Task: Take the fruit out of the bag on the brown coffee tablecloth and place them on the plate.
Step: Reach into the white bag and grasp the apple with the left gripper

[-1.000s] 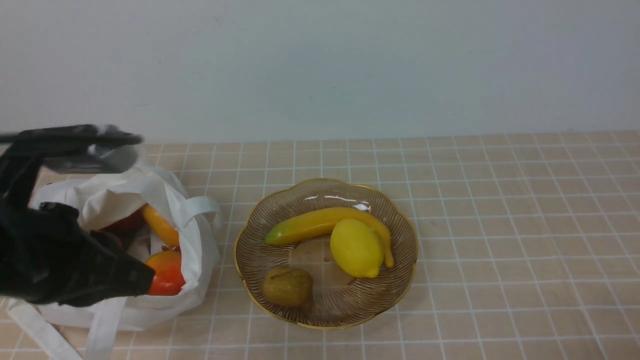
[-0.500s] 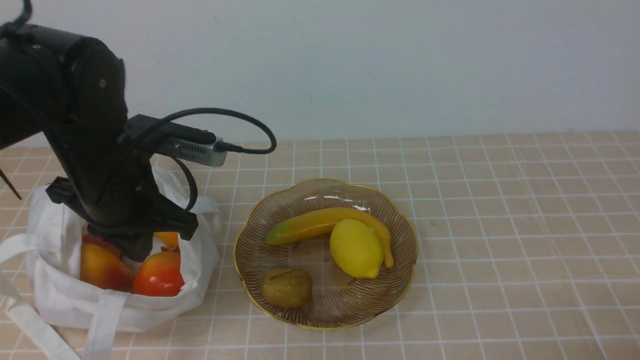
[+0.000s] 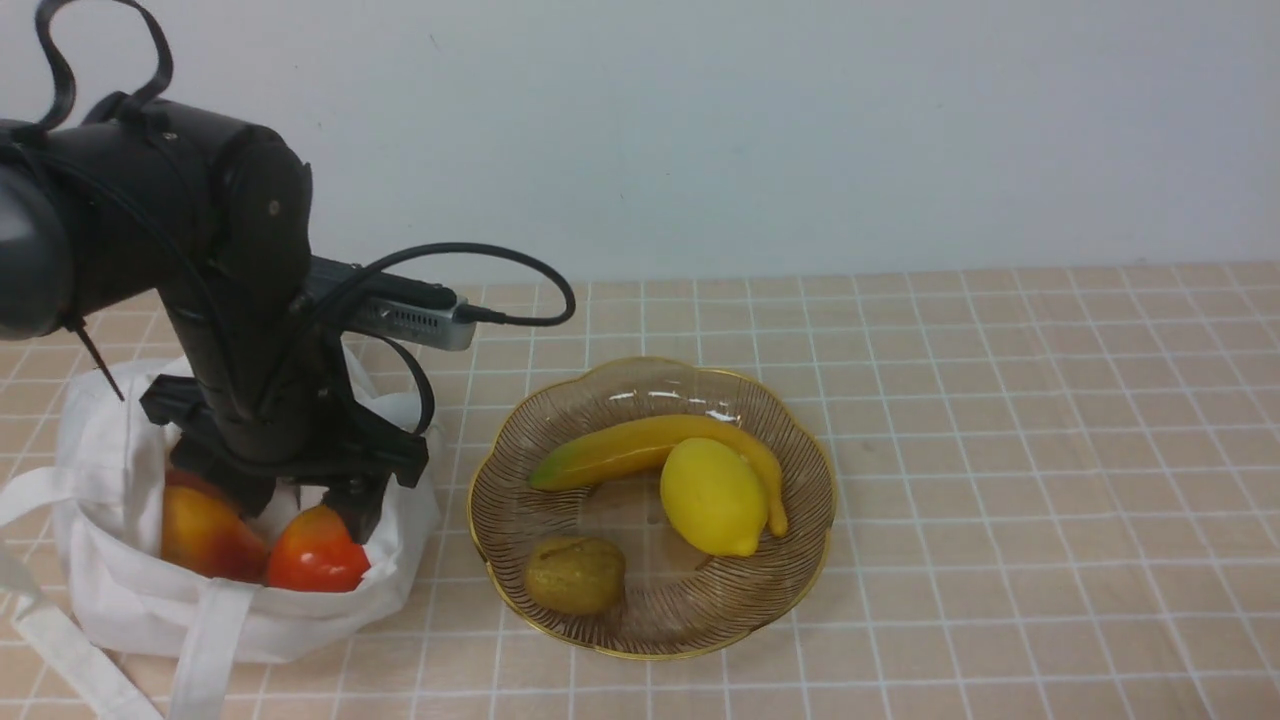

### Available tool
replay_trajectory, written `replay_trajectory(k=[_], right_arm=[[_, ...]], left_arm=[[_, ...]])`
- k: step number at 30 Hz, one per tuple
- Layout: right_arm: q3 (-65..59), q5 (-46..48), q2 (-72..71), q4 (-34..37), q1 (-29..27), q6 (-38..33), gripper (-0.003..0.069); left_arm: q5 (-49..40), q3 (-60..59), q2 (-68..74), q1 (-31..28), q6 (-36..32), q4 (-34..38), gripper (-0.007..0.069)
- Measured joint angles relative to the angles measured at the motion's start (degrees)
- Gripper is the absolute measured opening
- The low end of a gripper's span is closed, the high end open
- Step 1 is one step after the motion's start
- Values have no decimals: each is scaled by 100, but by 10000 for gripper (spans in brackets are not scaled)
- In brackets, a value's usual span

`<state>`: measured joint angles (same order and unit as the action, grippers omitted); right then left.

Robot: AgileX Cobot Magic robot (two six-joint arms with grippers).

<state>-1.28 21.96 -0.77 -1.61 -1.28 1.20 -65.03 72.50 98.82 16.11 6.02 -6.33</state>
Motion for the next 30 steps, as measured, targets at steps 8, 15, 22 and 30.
replay_trajectory(k=[8, 15, 22, 30], right_arm=[[0, 0, 0, 0, 0, 0, -17], [0, 0, 0, 0, 0, 0, -17], [0, 0, 0, 0, 0, 0, -17], [0, 0, 0, 0, 0, 0, -17]], left_arm=[[72, 19, 365, 0, 25, -305, 682], [-222, 216, 366, 0, 186, -834, 681], [-213, 204, 602, 0, 238, -516, 634], [-70, 204, 1035, 14, 238, -254, 624]])
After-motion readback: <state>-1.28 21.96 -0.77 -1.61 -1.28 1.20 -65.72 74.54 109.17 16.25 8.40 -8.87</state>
